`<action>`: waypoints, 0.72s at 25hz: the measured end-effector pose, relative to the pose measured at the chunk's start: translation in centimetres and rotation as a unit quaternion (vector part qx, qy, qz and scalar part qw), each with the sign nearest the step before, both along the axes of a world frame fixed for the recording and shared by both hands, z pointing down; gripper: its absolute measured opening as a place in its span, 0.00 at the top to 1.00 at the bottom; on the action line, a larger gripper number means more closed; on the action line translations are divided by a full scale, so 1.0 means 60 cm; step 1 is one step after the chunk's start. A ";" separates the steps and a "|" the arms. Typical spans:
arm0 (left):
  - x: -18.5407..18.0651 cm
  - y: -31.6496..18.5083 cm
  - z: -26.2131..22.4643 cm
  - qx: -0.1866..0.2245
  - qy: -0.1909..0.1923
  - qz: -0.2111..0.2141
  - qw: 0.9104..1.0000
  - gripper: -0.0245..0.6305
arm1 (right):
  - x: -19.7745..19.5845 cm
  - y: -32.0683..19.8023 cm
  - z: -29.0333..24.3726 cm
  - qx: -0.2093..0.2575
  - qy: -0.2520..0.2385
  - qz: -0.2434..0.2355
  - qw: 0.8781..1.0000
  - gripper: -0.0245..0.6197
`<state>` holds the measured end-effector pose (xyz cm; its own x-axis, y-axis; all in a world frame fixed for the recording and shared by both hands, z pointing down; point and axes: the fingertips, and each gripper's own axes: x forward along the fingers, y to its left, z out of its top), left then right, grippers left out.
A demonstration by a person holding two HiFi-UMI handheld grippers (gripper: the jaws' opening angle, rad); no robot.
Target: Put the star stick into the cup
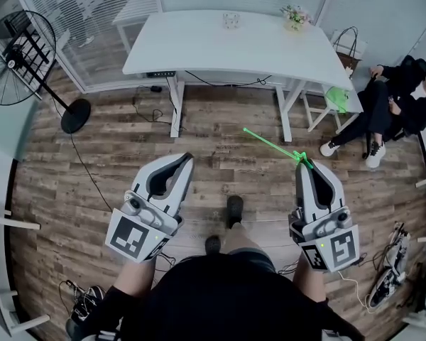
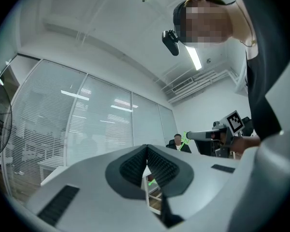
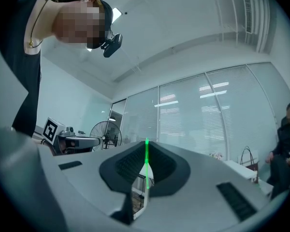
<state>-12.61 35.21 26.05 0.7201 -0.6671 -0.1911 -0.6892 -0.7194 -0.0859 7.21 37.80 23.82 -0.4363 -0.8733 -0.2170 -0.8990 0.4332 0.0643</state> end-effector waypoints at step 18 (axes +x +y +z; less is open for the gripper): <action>0.022 -0.206 -0.002 0.004 0.001 -0.026 1.000 0.94 | 0.026 -0.224 -0.004 0.007 0.002 -0.022 1.000 0.93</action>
<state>-11.27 22.84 25.92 0.6843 -0.7016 -0.1990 -0.7256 -0.6821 -0.0904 8.78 24.37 23.59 -0.4747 -0.8503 -0.2272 -0.8790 0.4710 0.0736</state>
